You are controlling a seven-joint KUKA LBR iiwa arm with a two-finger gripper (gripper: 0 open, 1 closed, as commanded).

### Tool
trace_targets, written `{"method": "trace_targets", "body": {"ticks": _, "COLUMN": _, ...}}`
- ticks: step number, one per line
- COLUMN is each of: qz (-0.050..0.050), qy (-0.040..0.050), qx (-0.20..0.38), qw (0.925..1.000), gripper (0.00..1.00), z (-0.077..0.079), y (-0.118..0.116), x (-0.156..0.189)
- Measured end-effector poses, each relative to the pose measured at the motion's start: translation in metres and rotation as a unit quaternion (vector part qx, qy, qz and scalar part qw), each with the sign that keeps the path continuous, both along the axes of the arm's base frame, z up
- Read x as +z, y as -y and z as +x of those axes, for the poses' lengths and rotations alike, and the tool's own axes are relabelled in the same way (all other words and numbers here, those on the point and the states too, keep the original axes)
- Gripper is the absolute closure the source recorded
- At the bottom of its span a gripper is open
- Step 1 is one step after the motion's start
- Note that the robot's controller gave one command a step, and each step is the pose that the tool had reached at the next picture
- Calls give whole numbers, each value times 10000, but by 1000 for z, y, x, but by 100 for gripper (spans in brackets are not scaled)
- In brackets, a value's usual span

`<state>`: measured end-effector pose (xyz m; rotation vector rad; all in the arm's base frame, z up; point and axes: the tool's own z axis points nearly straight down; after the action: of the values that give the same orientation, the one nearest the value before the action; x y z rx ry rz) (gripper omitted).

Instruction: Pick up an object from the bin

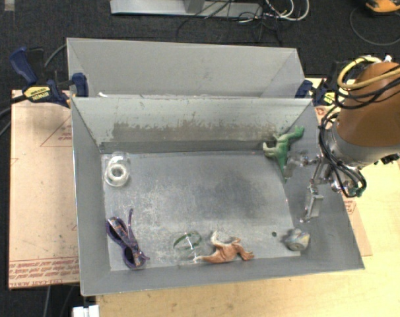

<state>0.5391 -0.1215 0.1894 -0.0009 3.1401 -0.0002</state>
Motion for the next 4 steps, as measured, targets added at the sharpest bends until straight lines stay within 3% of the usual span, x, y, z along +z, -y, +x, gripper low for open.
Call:
{"method": "trace_targets", "body": {"ticks": 1, "qz": 0, "qy": 0, "qx": 2, "qw": 10000, "gripper": 0, "z": 0, "y": 0, "x": 0}}
{"method": "trace_targets", "body": {"ticks": 2, "qz": 11, "qy": -19, "qx": 448, "qw": 9990, "gripper": 0, "z": -12, "y": -43, "x": -93}}
{"method": "trace_targets", "body": {"ticks": 3, "qz": 7, "qy": 4, "qx": 59, "qw": 10000, "gripper": 0, "z": -27, "y": -59, "x": -80}}
{"method": "trace_targets", "body": {"ticks": 4, "qz": 20, "qy": -30, "qx": 584, "qw": 9983, "gripper": 0, "z": -25, "y": -119, "x": -121}}
